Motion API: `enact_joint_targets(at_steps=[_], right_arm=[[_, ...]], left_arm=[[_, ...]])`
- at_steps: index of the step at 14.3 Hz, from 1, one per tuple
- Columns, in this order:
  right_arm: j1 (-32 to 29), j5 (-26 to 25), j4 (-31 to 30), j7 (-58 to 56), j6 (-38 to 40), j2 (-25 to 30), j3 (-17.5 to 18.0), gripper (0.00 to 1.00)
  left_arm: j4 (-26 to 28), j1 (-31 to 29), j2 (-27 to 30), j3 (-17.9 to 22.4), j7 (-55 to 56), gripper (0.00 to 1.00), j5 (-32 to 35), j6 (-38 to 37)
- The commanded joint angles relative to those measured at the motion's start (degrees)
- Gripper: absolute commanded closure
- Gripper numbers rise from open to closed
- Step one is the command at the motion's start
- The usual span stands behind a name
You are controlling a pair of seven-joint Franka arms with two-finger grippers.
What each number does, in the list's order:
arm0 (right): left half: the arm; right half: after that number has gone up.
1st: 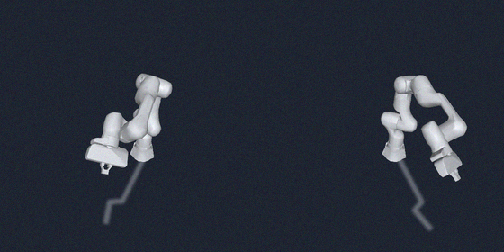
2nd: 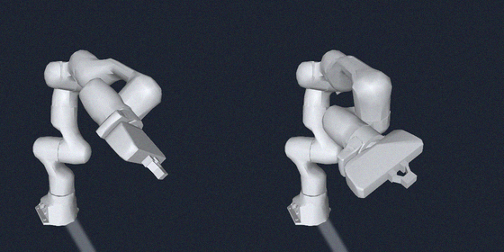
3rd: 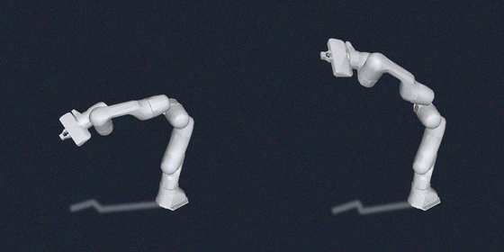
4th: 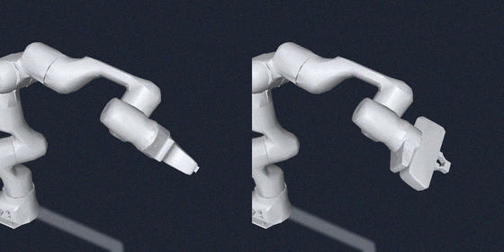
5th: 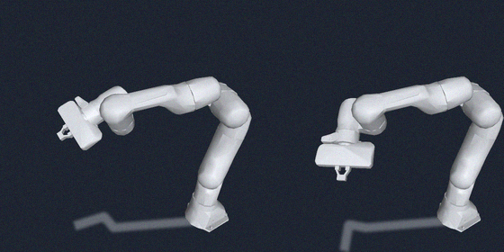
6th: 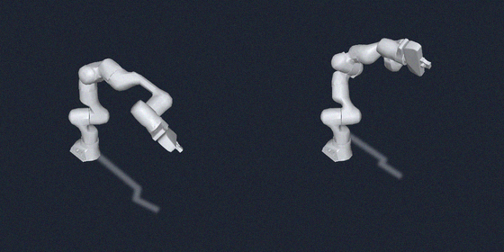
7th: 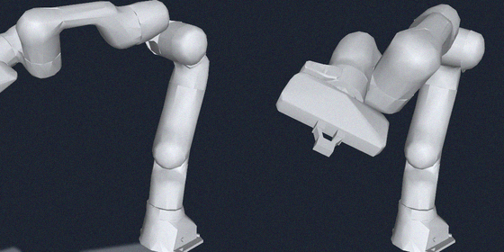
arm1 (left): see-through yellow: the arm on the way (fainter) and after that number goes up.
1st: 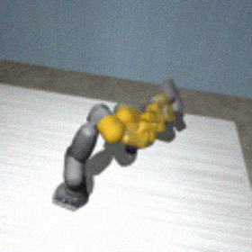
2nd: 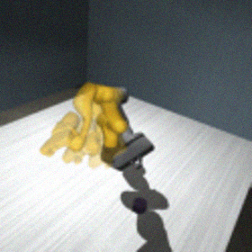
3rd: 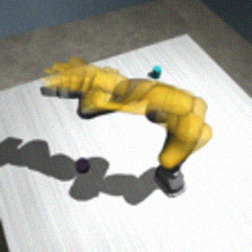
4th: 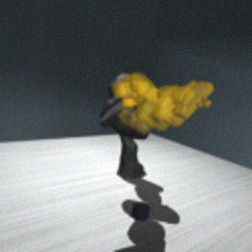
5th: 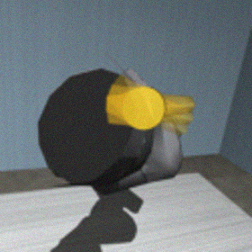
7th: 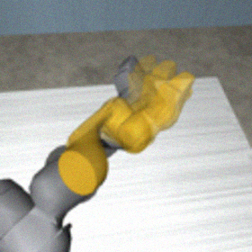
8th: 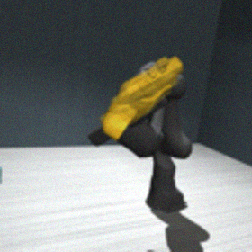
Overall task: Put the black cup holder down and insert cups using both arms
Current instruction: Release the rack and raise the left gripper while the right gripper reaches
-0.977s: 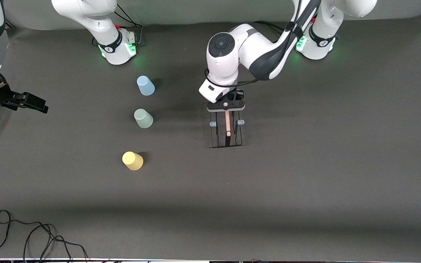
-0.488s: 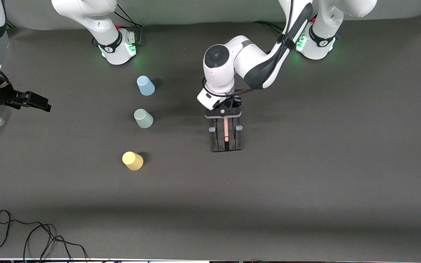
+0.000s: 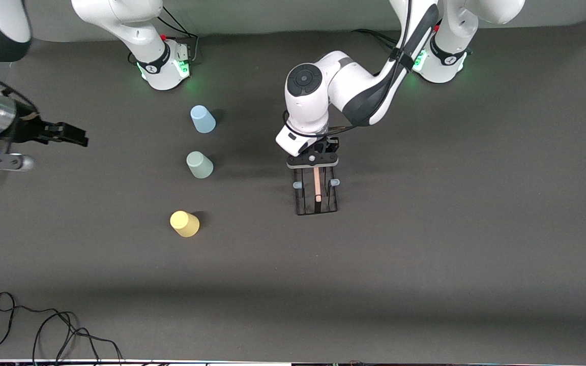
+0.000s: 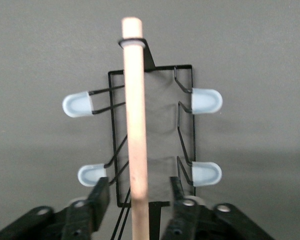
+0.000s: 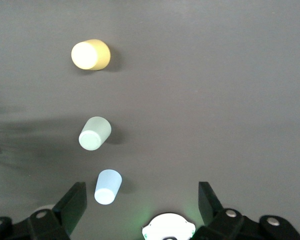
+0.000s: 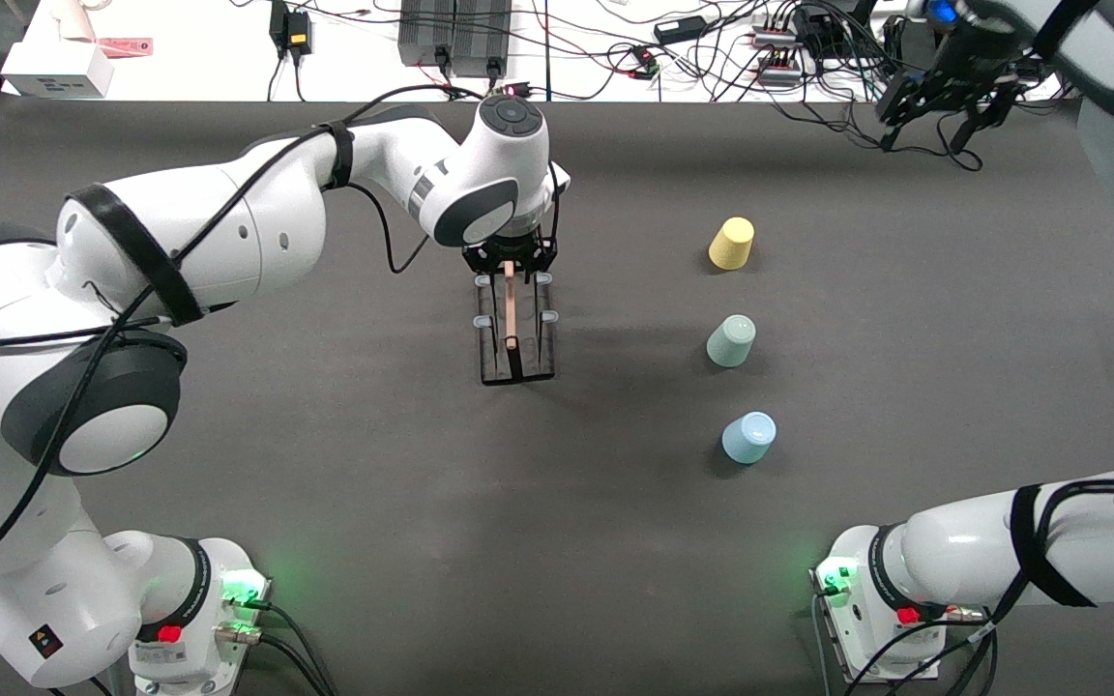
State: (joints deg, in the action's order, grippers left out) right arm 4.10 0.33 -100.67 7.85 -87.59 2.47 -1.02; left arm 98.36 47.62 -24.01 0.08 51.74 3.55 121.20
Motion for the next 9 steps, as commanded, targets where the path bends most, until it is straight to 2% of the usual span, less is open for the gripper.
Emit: enact_joint_targets(at_steps=[1,5,7,9], right_arm=[[1.3,3.1,-15.6,1.1,-10.0,9.4,0.0,0.01],[3.9,3.4,-27.7,3.8,-19.2,13.9,0.1,0.01],[7.4,3.4,-29.1,9.4,-21.8,12.8,0.0,0.01],[8.9,3.4,-30.6,15.1,-23.9,11.0,0.1,0.01]], left_arm=[[-0.8,-0.7,1.7,0.5,0.2,0.00,0.1,-1.6],[-2.6,-7.0,6.9,0.2,-4.7,0.00,-0.7,-6.2],[-4.7,-10.4,9.3,0.4,-9.8,0.00,-3.6,-12.0],[-4.8,-14.2,13.2,0.6,-16.9,0.00,-2.9,-20.1]])
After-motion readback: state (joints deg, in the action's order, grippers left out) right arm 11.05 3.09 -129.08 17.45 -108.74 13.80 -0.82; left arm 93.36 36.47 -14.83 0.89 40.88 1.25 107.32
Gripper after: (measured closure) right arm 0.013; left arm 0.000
